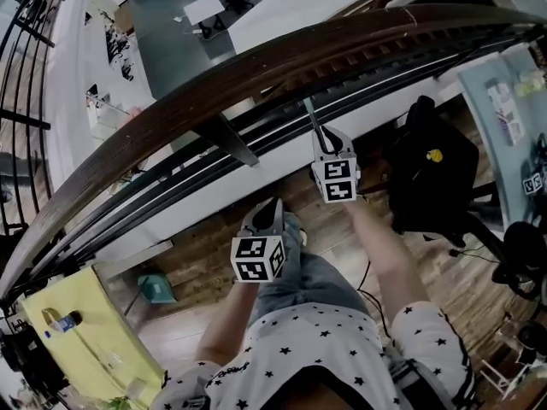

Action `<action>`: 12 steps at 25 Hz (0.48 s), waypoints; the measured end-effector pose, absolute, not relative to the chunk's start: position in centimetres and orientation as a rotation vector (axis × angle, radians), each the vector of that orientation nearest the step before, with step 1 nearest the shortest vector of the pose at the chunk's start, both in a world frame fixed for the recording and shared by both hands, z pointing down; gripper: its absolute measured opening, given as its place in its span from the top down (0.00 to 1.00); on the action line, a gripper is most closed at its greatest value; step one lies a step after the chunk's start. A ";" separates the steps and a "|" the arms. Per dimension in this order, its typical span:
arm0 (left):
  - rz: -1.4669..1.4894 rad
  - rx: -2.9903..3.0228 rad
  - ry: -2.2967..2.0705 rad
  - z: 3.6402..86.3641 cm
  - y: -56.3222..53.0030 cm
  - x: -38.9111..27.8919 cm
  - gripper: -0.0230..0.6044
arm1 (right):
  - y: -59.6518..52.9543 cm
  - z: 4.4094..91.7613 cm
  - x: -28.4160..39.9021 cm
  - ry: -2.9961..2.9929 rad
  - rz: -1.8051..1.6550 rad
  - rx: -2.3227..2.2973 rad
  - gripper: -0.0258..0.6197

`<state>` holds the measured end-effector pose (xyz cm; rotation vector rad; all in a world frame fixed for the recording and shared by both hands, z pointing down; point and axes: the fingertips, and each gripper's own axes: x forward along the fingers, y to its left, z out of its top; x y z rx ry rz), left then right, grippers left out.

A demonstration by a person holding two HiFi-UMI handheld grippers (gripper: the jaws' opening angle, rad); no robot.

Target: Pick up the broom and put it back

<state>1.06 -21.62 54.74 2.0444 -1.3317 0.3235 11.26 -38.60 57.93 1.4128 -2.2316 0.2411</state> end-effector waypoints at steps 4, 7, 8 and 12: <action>0.320 2.058 -1.341 53.5 -21.4 1.2 0.95 | -35.6 55.4 11.4 -2.268 0.212 1.412 0.94; 0.315 2.066 -1.345 52.7 -20.9 1.5 0.95 | -33.2 53.7 11.8 -2.300 0.231 1.422 0.96; 0.314 2.069 -1.343 52.4 -20.6 1.7 0.95 | -32.4 53.1 12.0 -2.309 0.239 1.429 0.96; 0.313 2.083 -1.326 51.7 -19.7 2.4 0.95 | -29.6 50.9 12.8 -2.351 0.294 1.476 0.97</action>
